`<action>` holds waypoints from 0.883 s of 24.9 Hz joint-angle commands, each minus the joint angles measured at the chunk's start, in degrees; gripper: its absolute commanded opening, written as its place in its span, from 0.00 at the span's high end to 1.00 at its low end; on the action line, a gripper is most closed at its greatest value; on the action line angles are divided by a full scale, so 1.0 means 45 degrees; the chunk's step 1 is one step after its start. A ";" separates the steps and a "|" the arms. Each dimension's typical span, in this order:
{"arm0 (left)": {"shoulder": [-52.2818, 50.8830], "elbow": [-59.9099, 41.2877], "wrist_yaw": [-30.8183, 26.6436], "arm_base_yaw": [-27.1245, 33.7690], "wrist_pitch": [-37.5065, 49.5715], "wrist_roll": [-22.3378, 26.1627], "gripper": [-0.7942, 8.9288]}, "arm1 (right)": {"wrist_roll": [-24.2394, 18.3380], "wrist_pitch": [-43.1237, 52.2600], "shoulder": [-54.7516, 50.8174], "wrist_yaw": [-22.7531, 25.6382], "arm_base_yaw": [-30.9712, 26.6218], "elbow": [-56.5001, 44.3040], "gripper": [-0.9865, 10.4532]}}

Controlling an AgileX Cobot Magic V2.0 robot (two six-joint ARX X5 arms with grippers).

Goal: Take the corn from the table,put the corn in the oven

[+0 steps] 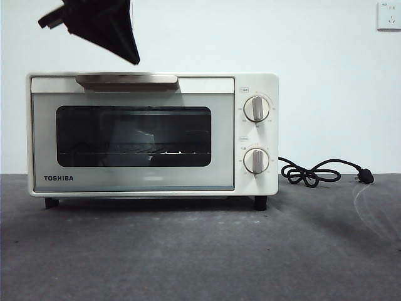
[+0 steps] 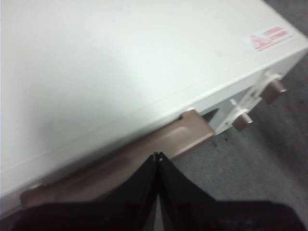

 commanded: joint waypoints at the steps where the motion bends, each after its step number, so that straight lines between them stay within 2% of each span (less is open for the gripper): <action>1: 0.0359 -0.0005 -0.0034 0.0199 0.0155 0.0019 0.92 | -0.0267 -0.0034 -0.0005 0.0005 0.0015 0.0335 0.92; 8: 0.1064 -0.0005 0.0058 0.0393 0.0039 0.0010 0.92 | -0.0520 -0.0423 -0.0005 0.0010 0.0015 0.0908 0.92; 22: 0.1166 -0.0005 0.0102 -0.0010 -0.2982 -0.0005 0.92 | -0.0835 -0.0447 -0.0005 0.0010 0.0015 0.0991 0.92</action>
